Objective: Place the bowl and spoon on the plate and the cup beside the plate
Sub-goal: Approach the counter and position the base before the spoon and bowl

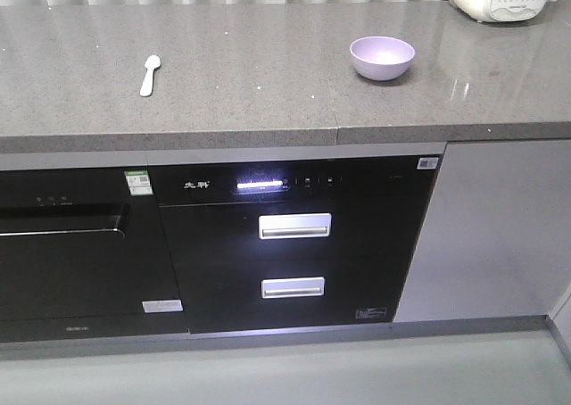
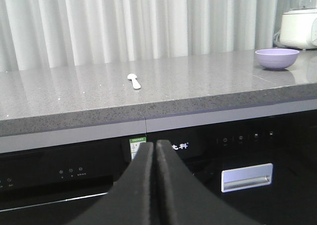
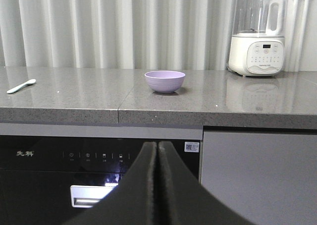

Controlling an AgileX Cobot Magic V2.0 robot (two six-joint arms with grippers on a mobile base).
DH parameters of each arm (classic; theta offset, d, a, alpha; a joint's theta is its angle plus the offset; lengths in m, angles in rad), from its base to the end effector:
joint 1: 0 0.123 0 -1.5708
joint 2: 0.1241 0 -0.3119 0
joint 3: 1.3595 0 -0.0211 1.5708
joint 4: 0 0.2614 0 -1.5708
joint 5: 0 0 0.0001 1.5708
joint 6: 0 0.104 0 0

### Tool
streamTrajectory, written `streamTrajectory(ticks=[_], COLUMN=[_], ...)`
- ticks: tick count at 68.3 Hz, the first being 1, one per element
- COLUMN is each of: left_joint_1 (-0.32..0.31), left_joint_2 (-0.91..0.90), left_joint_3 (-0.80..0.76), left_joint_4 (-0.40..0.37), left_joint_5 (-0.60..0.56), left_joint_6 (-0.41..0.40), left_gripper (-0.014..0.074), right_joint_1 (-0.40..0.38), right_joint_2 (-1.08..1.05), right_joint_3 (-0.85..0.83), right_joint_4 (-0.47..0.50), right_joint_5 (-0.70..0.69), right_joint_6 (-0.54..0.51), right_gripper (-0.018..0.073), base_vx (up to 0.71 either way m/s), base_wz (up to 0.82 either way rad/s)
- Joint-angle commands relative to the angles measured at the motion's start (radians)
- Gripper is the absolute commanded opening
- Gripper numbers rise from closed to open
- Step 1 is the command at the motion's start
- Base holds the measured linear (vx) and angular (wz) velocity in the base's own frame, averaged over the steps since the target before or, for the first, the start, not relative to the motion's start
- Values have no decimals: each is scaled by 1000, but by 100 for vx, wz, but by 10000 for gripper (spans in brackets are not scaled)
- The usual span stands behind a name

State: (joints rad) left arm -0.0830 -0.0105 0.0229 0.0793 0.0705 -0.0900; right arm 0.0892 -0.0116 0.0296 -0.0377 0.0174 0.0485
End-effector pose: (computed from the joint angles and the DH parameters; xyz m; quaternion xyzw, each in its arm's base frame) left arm 0.0531 -0.0038 0.1993 0.0235 0.7051 -0.0313 0.7080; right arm 0.0530 0.0047 0.2024 -0.0267 0.6880 0.0360 0.7243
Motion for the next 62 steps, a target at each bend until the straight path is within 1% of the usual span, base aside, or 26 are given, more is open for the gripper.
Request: streamTrajectory(ticks=[1,62], left_joint_1=[-1,-1], left_joint_2=[-14,-14], left_joint_3=[-18,-18], left_joint_4=[-8,-8], left_joint_5=[-70,-70], left_joint_6=[-4,-4], left_gripper=[-6,-6], right_joint_1=[-3,-3], right_joint_2=[-7,-7], right_joint_3=[8,8], right_joint_4=[-4,-4], right_joint_5=[-71,-73], right_joint_6=[-6,-6], right_gripper=[-11,-11], base_vx=[22,21], base_wz=[1,1])
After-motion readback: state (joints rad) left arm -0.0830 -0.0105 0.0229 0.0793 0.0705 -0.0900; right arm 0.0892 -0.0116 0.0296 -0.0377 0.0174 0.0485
